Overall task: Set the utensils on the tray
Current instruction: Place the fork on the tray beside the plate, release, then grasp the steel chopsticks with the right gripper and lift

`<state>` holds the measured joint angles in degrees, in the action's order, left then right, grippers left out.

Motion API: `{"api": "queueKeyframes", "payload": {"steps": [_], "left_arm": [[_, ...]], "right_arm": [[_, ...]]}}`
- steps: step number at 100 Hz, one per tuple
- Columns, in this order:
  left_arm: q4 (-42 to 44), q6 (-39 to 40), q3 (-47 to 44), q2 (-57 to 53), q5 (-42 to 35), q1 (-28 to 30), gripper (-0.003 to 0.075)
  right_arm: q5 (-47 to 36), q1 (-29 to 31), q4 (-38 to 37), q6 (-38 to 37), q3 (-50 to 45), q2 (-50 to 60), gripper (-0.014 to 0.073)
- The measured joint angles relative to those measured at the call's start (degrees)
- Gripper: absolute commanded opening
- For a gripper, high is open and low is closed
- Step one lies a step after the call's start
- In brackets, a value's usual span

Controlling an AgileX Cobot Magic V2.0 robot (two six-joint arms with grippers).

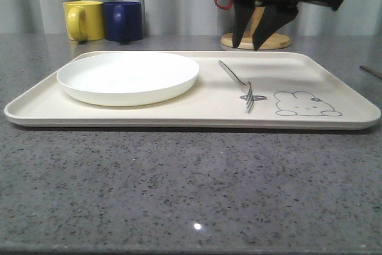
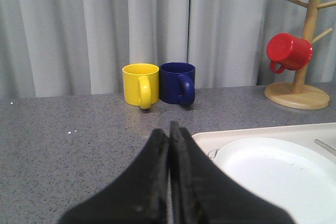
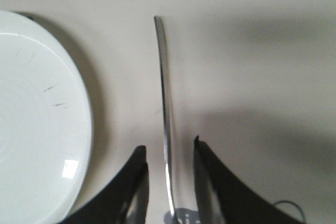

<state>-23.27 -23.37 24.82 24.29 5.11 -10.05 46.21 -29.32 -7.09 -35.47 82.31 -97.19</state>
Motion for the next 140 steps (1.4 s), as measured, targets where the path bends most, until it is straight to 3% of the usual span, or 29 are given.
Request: {"api": "queueKeyframes", "payload": {"steps": [19,38,80,140], "left_arm": [[0.0,0.0,0.0,0.0,0.0,0.0,-0.0018],[0.0,0.0,0.0,0.0,0.0,0.0,-0.0018],[0.0,0.0,0.0,0.0,0.0,0.0,-0.0018],[0.0,0.0,0.0,0.0,0.0,0.0,-0.0018]], "right_arm": [[5.65,4.08,-3.61,1.55,0.0,4.49,0.0239],[11.64,12.06,-4.08,9.29,0.0,6.34,0.0239],[12.29,29.55,3.78,25.49,-6.69,6.35,0.0239],[8.29,31.84,9.91,32.29,-9.47,1.4,0.0239]]}}
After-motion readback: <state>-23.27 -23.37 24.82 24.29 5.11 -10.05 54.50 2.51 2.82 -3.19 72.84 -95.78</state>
